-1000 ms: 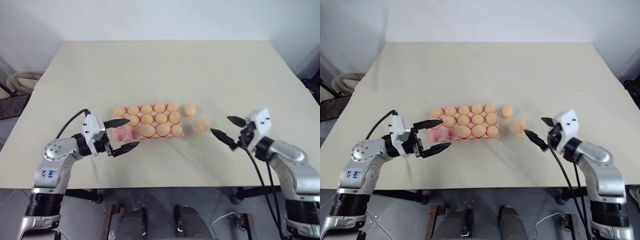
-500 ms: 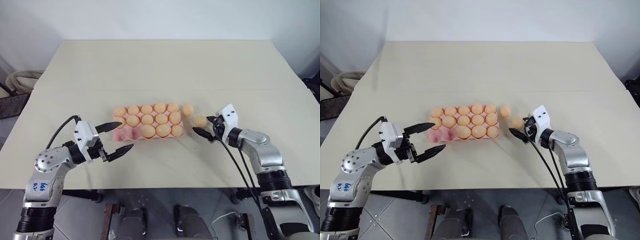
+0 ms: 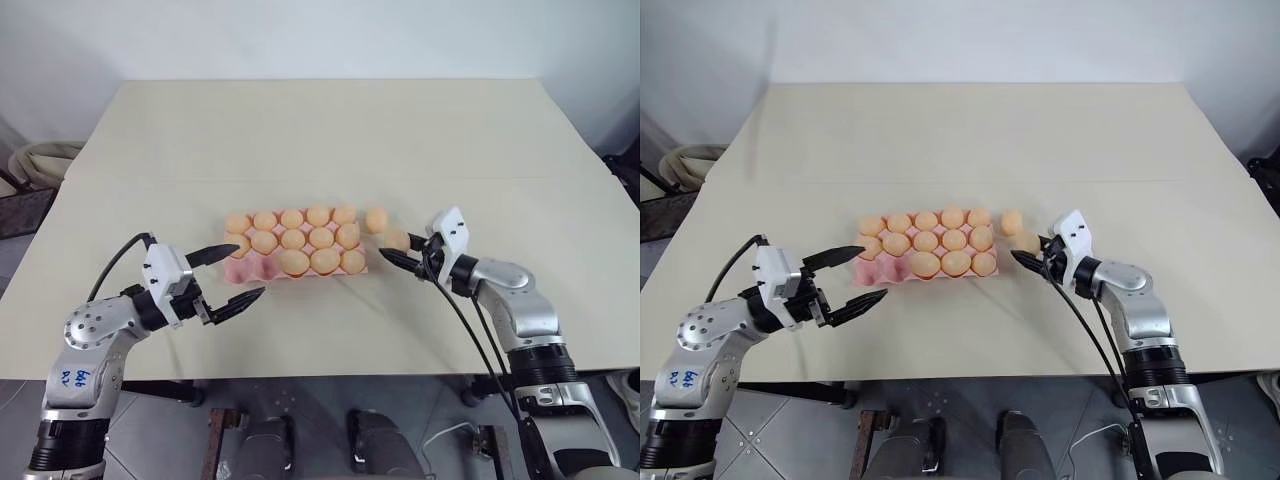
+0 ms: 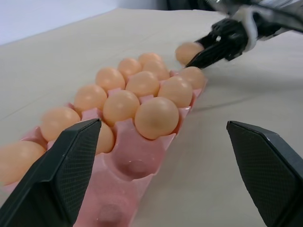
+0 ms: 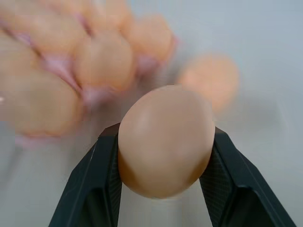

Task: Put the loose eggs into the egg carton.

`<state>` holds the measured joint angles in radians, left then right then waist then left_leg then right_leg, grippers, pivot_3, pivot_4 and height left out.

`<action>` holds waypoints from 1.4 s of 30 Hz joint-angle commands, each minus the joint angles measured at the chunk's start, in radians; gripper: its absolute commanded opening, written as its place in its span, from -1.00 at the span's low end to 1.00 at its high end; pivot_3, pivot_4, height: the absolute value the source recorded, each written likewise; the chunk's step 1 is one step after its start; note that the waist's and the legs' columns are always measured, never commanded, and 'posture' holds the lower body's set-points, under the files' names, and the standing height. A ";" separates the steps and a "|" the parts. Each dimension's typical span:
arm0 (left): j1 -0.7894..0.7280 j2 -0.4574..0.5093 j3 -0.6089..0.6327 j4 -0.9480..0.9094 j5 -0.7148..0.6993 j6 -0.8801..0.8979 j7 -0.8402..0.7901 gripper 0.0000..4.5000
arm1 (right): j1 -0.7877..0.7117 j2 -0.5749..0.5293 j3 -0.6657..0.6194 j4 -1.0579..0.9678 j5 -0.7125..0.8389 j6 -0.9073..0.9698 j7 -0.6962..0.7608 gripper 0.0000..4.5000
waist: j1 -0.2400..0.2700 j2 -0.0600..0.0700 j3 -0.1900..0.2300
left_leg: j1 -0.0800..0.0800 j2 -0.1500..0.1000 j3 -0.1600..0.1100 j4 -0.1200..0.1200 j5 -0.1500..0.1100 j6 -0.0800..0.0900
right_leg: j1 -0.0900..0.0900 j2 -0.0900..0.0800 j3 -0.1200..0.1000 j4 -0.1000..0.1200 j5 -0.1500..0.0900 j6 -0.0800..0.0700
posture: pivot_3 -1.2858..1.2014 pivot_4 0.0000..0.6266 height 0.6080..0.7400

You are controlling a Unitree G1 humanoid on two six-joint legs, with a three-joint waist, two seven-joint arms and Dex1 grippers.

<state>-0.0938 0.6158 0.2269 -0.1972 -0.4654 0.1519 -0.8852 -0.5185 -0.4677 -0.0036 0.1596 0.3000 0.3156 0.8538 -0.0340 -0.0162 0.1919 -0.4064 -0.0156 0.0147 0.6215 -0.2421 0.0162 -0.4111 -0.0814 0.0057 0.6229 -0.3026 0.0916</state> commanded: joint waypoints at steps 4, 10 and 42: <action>0.094 0.029 0.118 -0.042 -0.043 0.002 0.010 1.00 | -0.111 0.077 0.119 -0.232 0.060 0.190 -0.006 -0.20 | -0.005 0.000 0.000 | 0.001 0.001 0.000 0.000 0.000 -0.001 | -0.001 0.001 0.000 0.002 -0.001 -0.002 | 0.03 -0.52 1.00; 0.194 0.014 0.198 -0.055 -0.052 -0.005 0.040 1.00 | -0.248 0.216 0.284 -0.188 0.004 0.285 -0.038 -0.20 | -0.007 0.000 0.000 | 0.000 0.001 -0.001 -0.001 -0.002 -0.005 | -0.001 0.000 0.000 0.001 -0.001 -0.003 | 0.03 -0.52 1.00; 0.093 -0.015 0.087 -0.059 -0.028 0.000 0.066 1.00 | -0.134 0.140 0.135 -0.330 0.009 0.256 -0.004 0.99 | 0.006 -0.002 -0.001 | 0.000 0.001 -0.001 -0.007 -0.004 -0.008 | -0.002 -0.001 -0.007 -0.004 -0.001 -0.003 | 0.03 -0.52 1.00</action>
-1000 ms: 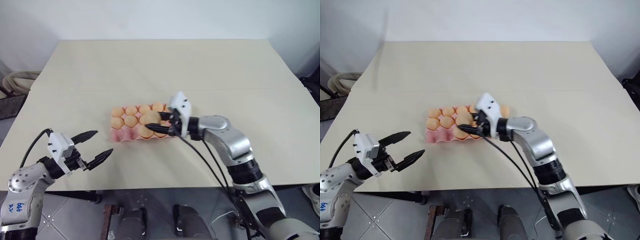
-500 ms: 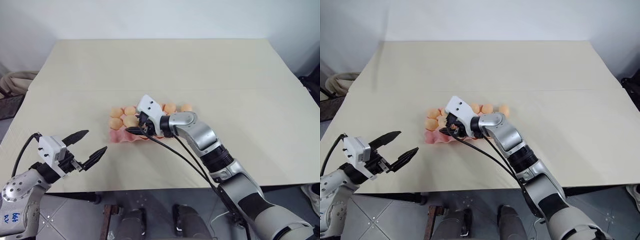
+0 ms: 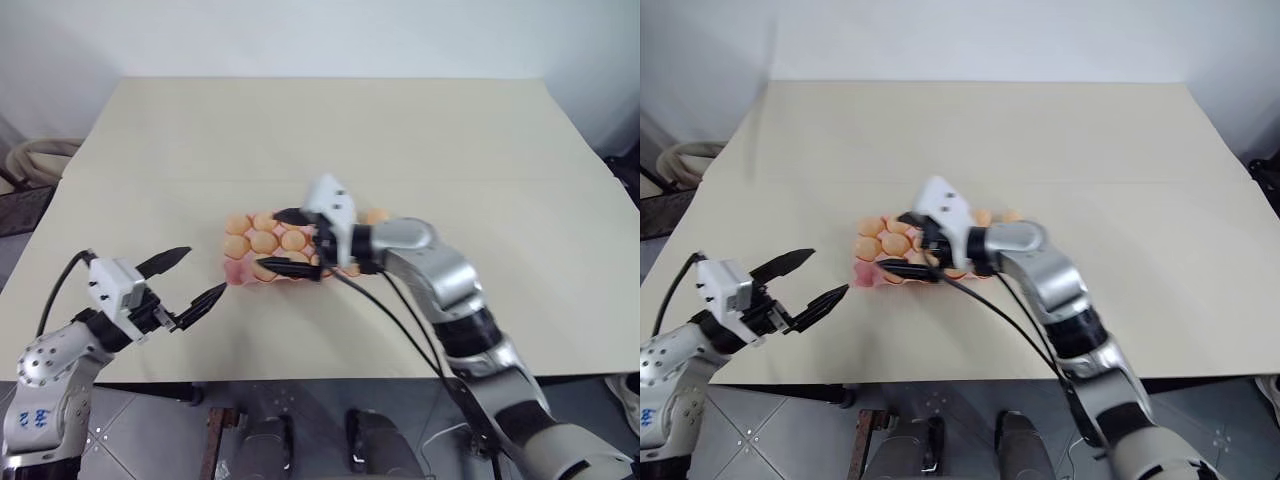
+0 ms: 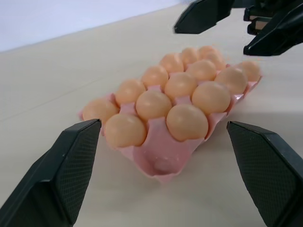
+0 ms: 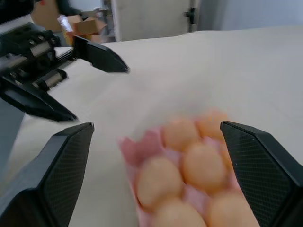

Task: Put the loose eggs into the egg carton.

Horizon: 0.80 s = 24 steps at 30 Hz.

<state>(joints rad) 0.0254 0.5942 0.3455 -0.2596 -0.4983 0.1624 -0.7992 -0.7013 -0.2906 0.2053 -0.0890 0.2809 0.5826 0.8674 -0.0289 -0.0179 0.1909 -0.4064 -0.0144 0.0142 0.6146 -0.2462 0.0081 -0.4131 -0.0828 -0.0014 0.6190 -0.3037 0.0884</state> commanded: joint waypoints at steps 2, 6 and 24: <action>-0.061 0.005 -0.064 0.026 0.010 -0.010 -0.034 1.00 | 0.136 -0.102 -0.125 -0.108 0.009 -0.057 -0.031 0.99 | 0.001 0.000 0.000 | 0.000 0.000 0.000 0.000 0.001 0.001 | 0.000 0.000 0.000 -0.001 0.000 0.000 | 0.03 -0.52 1.00; -0.137 0.004 -0.121 0.073 0.010 0.005 -0.064 1.00 | 0.303 -0.186 -0.278 -0.124 0.025 -0.128 -0.070 0.99 | -0.001 0.000 0.000 | 0.000 0.000 0.001 0.000 0.002 0.004 | 0.000 0.000 0.000 -0.001 0.000 0.000 | 0.03 -0.52 1.00; -0.223 0.031 -0.135 0.139 0.016 0.010 -0.112 1.00 | 0.436 -0.284 -0.445 0.081 0.034 -0.389 -0.055 0.99 | -0.002 0.000 0.000 | 0.004 0.001 0.008 0.006 0.004 0.006 | 0.001 0.002 0.007 0.007 0.000 0.000 | 0.03 -0.52 1.00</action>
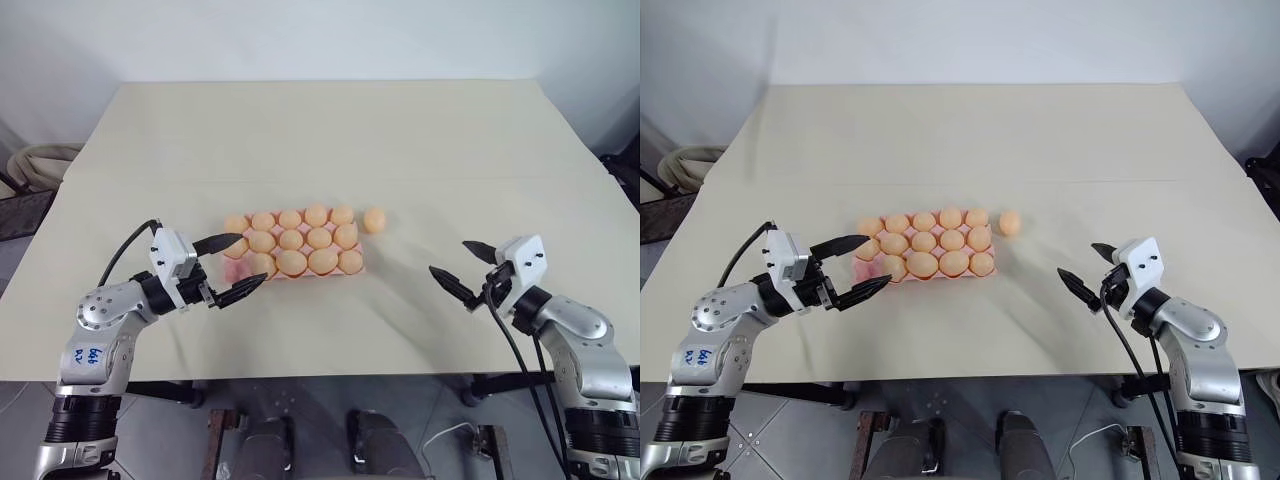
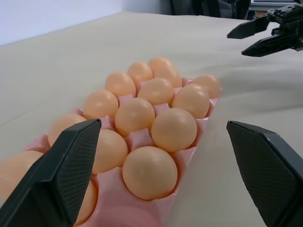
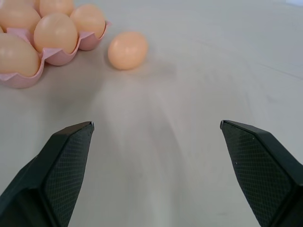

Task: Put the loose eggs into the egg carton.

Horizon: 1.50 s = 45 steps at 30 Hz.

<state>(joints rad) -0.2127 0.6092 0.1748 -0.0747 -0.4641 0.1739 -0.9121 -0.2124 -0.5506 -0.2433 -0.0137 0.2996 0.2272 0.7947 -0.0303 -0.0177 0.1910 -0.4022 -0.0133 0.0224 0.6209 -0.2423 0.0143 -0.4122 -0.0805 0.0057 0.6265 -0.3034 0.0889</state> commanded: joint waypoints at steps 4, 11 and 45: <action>0.052 0.024 0.080 -0.058 -0.013 -0.023 0.016 1.00 | -0.235 0.016 0.098 0.099 -0.006 0.010 0.021 0.99 | -0.007 0.000 0.000 | 0.000 0.000 0.000 0.001 0.000 0.000 | 0.000 0.000 0.000 0.000 0.001 -0.001 | 0.03 -0.52 1.00; 0.116 0.020 0.129 -0.107 -0.018 -0.025 0.045 1.00 | -0.545 0.105 0.221 0.480 -0.085 -0.006 0.016 0.99 | 0.000 0.000 0.000 | -0.001 0.002 -0.001 0.001 0.000 -0.001 | -0.001 0.001 -0.002 -0.002 0.002 -0.003 | 0.03 -0.52 1.00; 0.342 -0.002 0.331 -0.187 -0.062 -0.026 0.144 1.00 | -0.732 0.311 0.353 0.477 -0.112 -0.038 0.172 -0.14 | -0.030 0.001 0.000 | -0.002 0.007 0.006 0.000 -0.003 -0.003 | -0.006 0.002 -0.005 0.001 0.002 -0.003 | 0.03 -0.52 1.00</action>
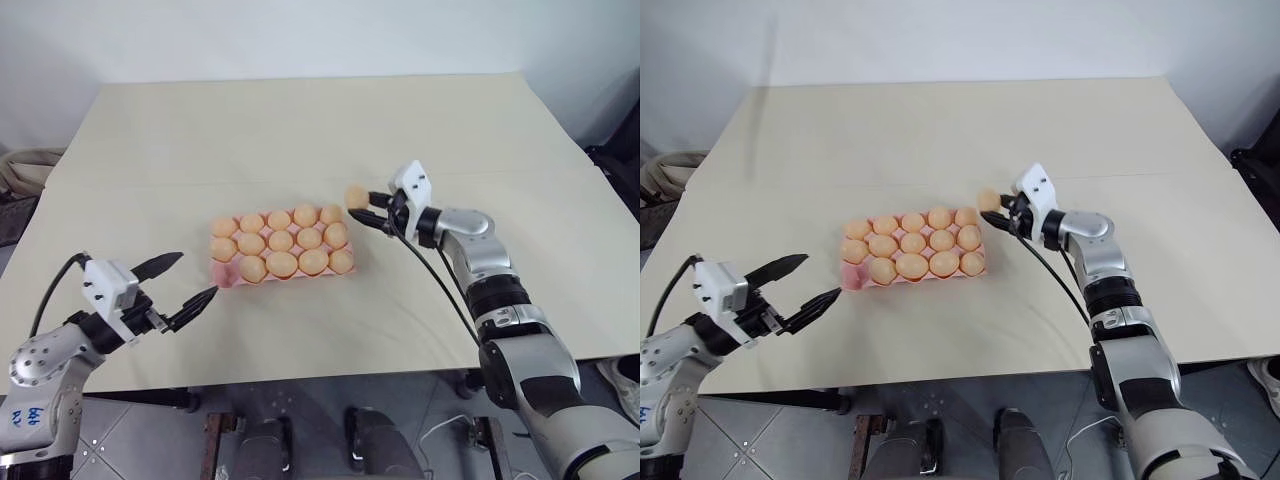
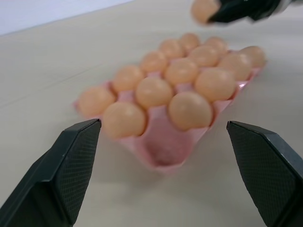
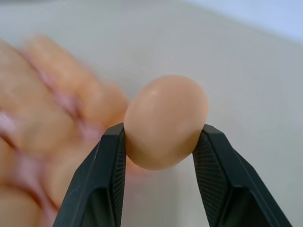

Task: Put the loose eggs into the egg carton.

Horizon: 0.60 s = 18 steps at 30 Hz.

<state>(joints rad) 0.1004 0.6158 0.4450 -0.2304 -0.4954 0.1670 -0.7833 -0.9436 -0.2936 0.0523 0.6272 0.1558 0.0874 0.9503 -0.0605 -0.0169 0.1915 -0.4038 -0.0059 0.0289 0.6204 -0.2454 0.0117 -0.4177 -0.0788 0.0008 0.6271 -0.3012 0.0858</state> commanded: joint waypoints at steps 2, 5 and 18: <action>0.055 -0.016 0.086 -0.034 -0.034 -0.025 0.020 1.00 | 0.002 0.103 0.104 -0.254 0.036 0.194 0.004 -0.14 | -0.001 0.000 0.000 | 0.000 0.000 0.000 0.000 0.000 0.000 | 0.000 0.000 0.000 0.000 0.000 -0.001 | 0.03 -0.52 1.00; 0.104 -0.032 0.121 -0.046 -0.048 -0.024 0.030 1.00 | -0.004 0.190 0.189 -0.338 0.027 0.324 -0.021 -0.14 | 0.001 0.000 0.000 | 0.000 0.000 0.000 0.000 -0.001 -0.002 | -0.001 0.000 0.000 0.000 0.000 -0.001 | 0.03 -0.52 1.00; 0.179 -0.087 0.143 -0.123 -0.043 -0.031 0.087 1.00 | -0.027 0.355 0.350 -0.287 -0.059 0.403 -0.102 -0.14 | -0.004 -0.003 -0.002 | -0.001 0.000 0.003 -0.002 -0.004 -0.006 | -0.004 -0.003 -0.004 -0.002 0.000 -0.003 | 0.03 -0.52 1.00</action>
<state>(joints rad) 0.2651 0.5279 0.5706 -0.3138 -0.5242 0.1542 -0.7061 -0.9452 0.0392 0.3908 0.3567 0.0982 0.4887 0.8566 -0.0649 -0.0196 0.1899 -0.4051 -0.0052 0.0336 0.6169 -0.2495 0.0058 -0.4231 -0.0815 -0.0027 0.6263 -0.3009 0.0822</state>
